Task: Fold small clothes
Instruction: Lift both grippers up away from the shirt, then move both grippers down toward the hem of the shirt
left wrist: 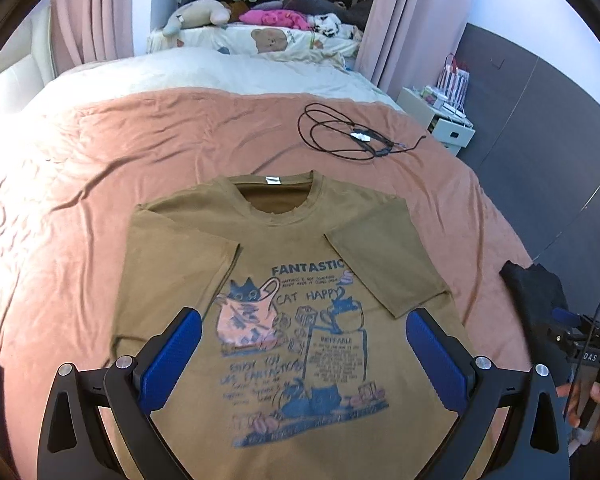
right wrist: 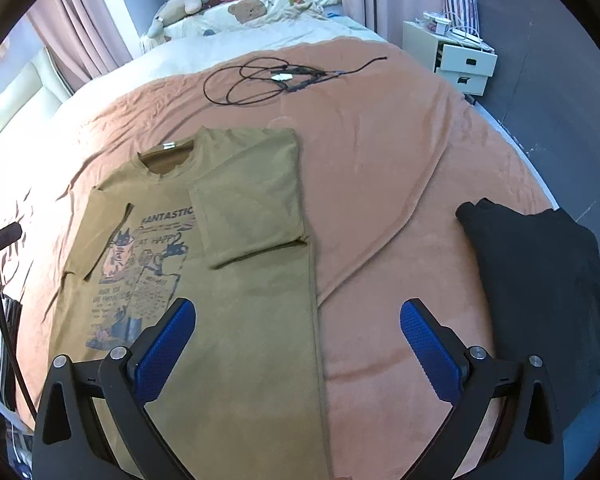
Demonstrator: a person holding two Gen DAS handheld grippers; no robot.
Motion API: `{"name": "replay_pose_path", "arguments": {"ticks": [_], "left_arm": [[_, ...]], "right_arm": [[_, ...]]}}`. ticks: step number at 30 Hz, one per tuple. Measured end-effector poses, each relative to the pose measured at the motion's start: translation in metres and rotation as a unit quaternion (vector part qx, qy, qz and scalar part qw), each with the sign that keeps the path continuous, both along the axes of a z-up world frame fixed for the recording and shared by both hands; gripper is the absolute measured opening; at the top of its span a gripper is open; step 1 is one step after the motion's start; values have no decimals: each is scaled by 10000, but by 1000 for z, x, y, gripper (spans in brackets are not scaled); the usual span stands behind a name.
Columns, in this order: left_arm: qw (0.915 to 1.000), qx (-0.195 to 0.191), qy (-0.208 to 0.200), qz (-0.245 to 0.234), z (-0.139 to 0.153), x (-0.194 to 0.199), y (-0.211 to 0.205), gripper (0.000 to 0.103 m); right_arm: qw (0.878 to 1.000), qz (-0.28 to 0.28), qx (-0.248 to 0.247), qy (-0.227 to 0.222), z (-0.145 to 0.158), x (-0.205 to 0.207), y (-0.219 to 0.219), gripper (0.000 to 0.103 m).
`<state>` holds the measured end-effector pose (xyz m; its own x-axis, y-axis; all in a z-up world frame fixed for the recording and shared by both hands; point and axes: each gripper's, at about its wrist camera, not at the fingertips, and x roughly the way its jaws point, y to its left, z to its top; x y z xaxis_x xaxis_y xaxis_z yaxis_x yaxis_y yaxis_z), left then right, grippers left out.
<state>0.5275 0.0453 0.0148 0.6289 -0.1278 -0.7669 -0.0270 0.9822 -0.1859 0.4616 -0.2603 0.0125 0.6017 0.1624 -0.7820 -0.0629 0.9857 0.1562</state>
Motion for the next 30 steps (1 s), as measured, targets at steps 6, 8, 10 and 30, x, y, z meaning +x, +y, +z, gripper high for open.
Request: {"name": "replay_pose_path", "arguments": {"ticks": [6,8,10,30], "left_arm": [[9999,7,-141,10,14,-43,8,103],[9998,10,-182,20,18,-57,11,103],[9997,4,-228,25,23,-75,16,103],[9975,63,-657,231,34,-232,59,103]], "right_arm": [[9999,57,4,-141,8,-39,8,103],[9998,121,48,-138,9,-50,10,103],[9996,183,145,-140,10,-61,11,103],[9965,226,339,-733,25,-196,-5,103]]}}
